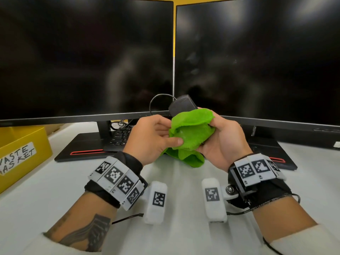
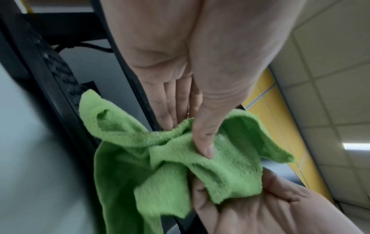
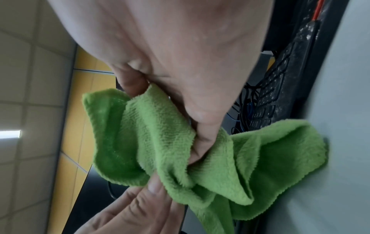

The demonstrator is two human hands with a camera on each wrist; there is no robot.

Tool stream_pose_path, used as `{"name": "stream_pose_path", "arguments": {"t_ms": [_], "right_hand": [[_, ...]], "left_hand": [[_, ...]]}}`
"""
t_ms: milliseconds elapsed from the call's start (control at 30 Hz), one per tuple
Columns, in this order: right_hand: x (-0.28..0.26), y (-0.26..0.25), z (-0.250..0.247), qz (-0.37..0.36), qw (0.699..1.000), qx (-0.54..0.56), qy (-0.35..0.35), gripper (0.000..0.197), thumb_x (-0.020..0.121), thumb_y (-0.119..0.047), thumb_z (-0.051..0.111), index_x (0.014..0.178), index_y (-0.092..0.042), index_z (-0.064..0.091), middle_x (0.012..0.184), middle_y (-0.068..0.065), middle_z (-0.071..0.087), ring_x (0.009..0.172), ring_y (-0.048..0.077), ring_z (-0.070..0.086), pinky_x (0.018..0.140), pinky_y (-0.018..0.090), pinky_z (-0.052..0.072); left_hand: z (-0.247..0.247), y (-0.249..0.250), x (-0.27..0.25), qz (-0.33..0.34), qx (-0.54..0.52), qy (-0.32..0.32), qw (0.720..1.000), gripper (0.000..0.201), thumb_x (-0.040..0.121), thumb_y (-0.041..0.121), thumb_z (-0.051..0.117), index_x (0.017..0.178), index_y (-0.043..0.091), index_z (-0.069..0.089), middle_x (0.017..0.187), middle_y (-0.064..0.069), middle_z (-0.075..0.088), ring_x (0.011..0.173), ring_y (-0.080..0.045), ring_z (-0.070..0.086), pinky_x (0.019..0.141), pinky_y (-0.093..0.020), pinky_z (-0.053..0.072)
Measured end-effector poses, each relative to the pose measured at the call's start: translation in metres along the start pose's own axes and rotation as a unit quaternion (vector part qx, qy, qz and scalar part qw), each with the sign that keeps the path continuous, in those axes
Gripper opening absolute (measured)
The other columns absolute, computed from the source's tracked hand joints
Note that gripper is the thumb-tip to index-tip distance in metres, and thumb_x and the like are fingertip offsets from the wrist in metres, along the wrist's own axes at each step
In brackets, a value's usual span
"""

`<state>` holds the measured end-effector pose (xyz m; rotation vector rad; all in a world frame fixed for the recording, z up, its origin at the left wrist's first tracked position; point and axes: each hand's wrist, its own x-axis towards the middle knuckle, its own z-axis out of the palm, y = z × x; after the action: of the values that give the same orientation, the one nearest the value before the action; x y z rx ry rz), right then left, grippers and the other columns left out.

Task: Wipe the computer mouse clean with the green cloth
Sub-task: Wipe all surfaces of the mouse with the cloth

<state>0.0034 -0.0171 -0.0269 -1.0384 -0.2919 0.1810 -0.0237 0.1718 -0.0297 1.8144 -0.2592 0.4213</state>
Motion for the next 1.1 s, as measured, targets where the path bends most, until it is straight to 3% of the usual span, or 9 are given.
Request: {"name": "stream_pose_path", "arguments": {"t_ms": [67, 133, 300, 400, 533, 600, 700, 867, 1100], "right_hand": [[0.000, 0.001, 0.001, 0.003, 1.000, 0.011, 0.002, 0.050, 0.107, -0.027, 0.032, 0.144, -0.003, 0.055, 0.138, 0.023, 0.066, 0.130, 0.042, 0.062, 0.106, 0.061, 0.050], [0.002, 0.000, 0.000, -0.001, 1.000, 0.029, 0.008, 0.052, 0.108, -0.030, 0.031, 0.142, -0.002, 0.058, 0.137, 0.023, 0.067, 0.129, 0.041, 0.063, 0.109, 0.059, 0.048], [0.006, 0.001, -0.003, -0.008, 0.998, 0.060, 0.023, 0.053, 0.109, -0.034, 0.028, 0.143, -0.007, 0.059, 0.139, 0.019, 0.067, 0.132, 0.038, 0.061, 0.114, 0.058, 0.043], [0.007, 0.005, 0.002, -0.005, 0.999, 0.043, 0.033, 0.052, 0.111, -0.035, 0.029, 0.142, -0.010, 0.060, 0.138, 0.016, 0.068, 0.130, 0.035, 0.063, 0.113, 0.056, 0.045], [0.005, 0.002, 0.010, -0.013, 0.998, 0.007, 0.062, 0.049, 0.112, -0.037, 0.032, 0.136, -0.009, 0.065, 0.126, 0.016, 0.075, 0.118, 0.033, 0.071, 0.098, 0.049, 0.057], [0.004, 0.001, 0.011, -0.013, 0.998, -0.015, 0.066, 0.046, 0.112, -0.033, 0.032, 0.133, -0.010, 0.066, 0.122, 0.017, 0.076, 0.112, 0.032, 0.073, 0.084, 0.045, 0.062], [0.001, 0.001, 0.010, -0.019, 0.998, -0.023, 0.054, 0.041, 0.112, -0.025, 0.033, 0.129, -0.008, 0.065, 0.123, 0.020, 0.074, 0.114, 0.036, 0.072, 0.089, 0.052, 0.060], [-0.002, -0.004, 0.007, 0.002, 0.999, 0.000, 0.034, 0.039, 0.111, -0.019, 0.034, 0.132, -0.003, 0.063, 0.126, 0.023, 0.072, 0.104, 0.034, 0.073, 0.084, 0.049, 0.062], [0.001, 0.004, 0.006, 0.019, 0.998, -0.053, 0.016, 0.040, 0.108, -0.019, 0.043, 0.131, 0.004, 0.066, 0.129, 0.029, 0.069, 0.120, 0.039, 0.068, 0.102, 0.054, 0.056]], "left_hand": [[-0.003, -0.002, 0.001, 0.009, 0.052, -0.026, 0.998, 0.030, 0.067, 0.001, 0.094, 0.084, 0.009, 0.071, 0.101, -0.009, 0.080, 0.093, -0.018, 0.079, 0.090, -0.039, 0.063], [-0.005, -0.001, -0.001, 0.010, 0.057, -0.060, 0.997, 0.025, 0.066, 0.009, 0.095, 0.077, 0.009, 0.072, 0.103, -0.002, 0.079, 0.095, -0.012, 0.078, 0.087, -0.030, 0.063], [0.000, 0.008, -0.001, -0.005, -0.015, 0.004, 1.000, 0.054, 0.081, 0.060, 0.065, 0.091, 0.007, 0.071, 0.087, 0.001, 0.077, 0.075, -0.008, 0.069, 0.066, -0.026, 0.055], [-0.001, 0.004, 0.002, 0.005, -0.046, 0.013, 0.999, 0.044, 0.105, 0.047, 0.048, 0.103, 0.009, 0.071, 0.092, 0.002, 0.073, 0.077, -0.014, 0.062, 0.066, -0.030, 0.049], [-0.002, 0.000, 0.004, 0.032, -0.058, 0.043, 0.997, 0.038, 0.107, 0.037, 0.051, 0.099, 0.010, 0.077, 0.094, 0.004, 0.078, 0.072, -0.013, 0.061, 0.061, -0.028, 0.045], [-0.002, 0.001, 0.004, 0.006, -0.090, 0.040, 0.995, 0.037, 0.107, 0.039, 0.051, 0.106, 0.015, 0.079, 0.107, 0.000, 0.080, 0.077, -0.013, 0.067, 0.068, -0.029, 0.049], [-0.002, -0.001, 0.002, -0.001, -0.138, -0.026, 0.990, 0.029, 0.106, 0.028, 0.057, 0.129, 0.017, 0.070, 0.120, -0.004, 0.076, 0.092, -0.017, 0.066, 0.084, -0.041, 0.048], [-0.008, -0.006, -0.001, 0.055, -0.186, -0.142, 0.971, 0.069, 0.088, -0.002, 0.067, 0.151, 0.015, 0.048, 0.148, -0.014, 0.058, 0.107, -0.040, 0.057, 0.096, -0.058, 0.047], [-0.009, -0.007, -0.003, 0.031, -0.189, -0.212, 0.958, 0.103, 0.077, -0.004, 0.078, 0.160, 0.037, 0.032, 0.150, -0.015, 0.055, 0.090, -0.034, 0.055, 0.091, -0.051, 0.053]]}}
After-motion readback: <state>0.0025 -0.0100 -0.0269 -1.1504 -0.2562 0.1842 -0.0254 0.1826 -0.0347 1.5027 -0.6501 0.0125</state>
